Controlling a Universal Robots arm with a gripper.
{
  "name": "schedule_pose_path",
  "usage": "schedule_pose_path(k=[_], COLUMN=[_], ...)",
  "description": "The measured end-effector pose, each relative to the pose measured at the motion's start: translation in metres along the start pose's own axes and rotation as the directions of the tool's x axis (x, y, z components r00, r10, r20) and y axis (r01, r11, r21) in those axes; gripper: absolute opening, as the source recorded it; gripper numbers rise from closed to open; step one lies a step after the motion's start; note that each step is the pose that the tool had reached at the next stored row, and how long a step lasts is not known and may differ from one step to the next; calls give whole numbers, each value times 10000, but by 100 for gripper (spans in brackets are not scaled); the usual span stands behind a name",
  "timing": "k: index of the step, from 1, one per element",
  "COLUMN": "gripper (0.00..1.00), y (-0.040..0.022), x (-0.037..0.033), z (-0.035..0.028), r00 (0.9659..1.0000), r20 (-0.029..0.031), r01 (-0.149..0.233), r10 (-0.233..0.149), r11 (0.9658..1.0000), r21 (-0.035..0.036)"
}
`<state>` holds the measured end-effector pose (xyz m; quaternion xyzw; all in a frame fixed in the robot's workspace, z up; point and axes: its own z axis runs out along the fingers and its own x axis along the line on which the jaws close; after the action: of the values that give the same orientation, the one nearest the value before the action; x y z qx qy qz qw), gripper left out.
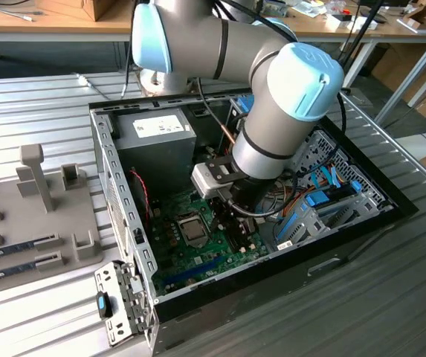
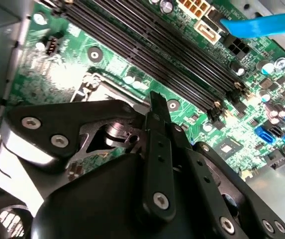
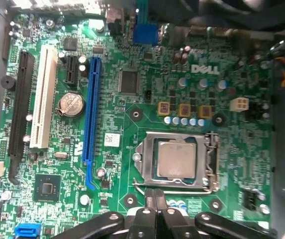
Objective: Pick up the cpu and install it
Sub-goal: 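Install the second cpu locking lever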
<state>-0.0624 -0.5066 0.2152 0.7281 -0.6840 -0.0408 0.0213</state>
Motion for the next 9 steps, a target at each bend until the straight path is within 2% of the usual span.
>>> schedule_pose_path(k=[1,2,4,5,8,9], gripper=[11,11,11,11,11,11], y=[4,11,14,17,25,27], x=[-1,-4,-5,-6,-9,-9], z=[-48,-126,-163,-203,-287,-314], r00=[10000,9999,9998,9995,9988,9987], r20=[34,102,220,329,487,516], r01=[3,10,20,30,43,46], r10=[-3,-10,-21,-30,-44,-47], r11=[10000,10000,10000,10000,10000,10000], r21=[2,6,13,21,30,33])
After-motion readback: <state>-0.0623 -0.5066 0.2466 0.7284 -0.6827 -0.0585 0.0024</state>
